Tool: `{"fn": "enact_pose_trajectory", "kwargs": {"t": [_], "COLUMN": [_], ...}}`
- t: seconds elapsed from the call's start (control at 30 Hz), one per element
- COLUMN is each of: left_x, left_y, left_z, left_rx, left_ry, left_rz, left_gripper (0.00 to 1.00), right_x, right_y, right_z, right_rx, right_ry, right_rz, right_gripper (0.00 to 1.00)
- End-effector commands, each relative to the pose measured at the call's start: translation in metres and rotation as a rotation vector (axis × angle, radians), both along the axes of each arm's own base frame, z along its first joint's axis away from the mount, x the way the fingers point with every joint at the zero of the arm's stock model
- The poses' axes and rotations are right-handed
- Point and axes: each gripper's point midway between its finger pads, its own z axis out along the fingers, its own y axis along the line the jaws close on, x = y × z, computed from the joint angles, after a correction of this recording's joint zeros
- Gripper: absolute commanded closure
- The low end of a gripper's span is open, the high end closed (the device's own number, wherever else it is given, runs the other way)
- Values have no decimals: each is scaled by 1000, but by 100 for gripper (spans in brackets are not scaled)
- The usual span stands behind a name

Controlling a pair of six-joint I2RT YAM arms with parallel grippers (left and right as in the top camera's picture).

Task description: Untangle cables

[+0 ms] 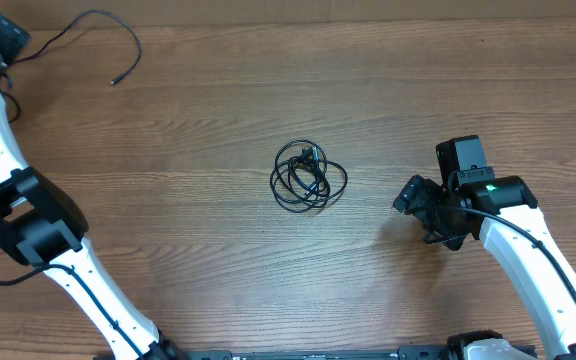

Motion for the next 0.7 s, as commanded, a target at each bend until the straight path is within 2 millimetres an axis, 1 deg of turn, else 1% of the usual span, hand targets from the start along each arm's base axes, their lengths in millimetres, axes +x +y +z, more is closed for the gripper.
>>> {"fn": "enact_pose_trajectory", "kwargs": {"t": [0.0, 0.1, 0.13, 0.23, 0.4, 0.53, 0.67], "left_x": [-10, -29, -39, -55, -94, -105, -105], "left_y": [-6, 12, 19, 29, 58, 62, 69], "left_z": [-50, -55, -58, -64, -66, -70, -73], "left_rx": [0, 53, 75, 116, 249, 243, 214], "left_ry": [141, 226, 266, 344, 521, 558, 523], "left_rz": [-63, 2, 21, 45, 210, 234, 285], "left_gripper": [0, 0, 1, 0, 0, 0, 0], "right_x": [-1, -3, -3, -3, -3, -3, -3], "right_y": [0, 0, 0, 0, 0, 0, 0], "right_z": [-2, -2, -2, -2, -2, -2, -2], "right_rx": [-7, -8, -9, -8, -9, -9, -13], "right_ry": [2, 6, 9, 8, 8, 8, 6], "right_rz": [5, 5, 5, 5, 5, 6, 24], "right_gripper": [9, 9, 8, 8, 7, 7, 7]}}
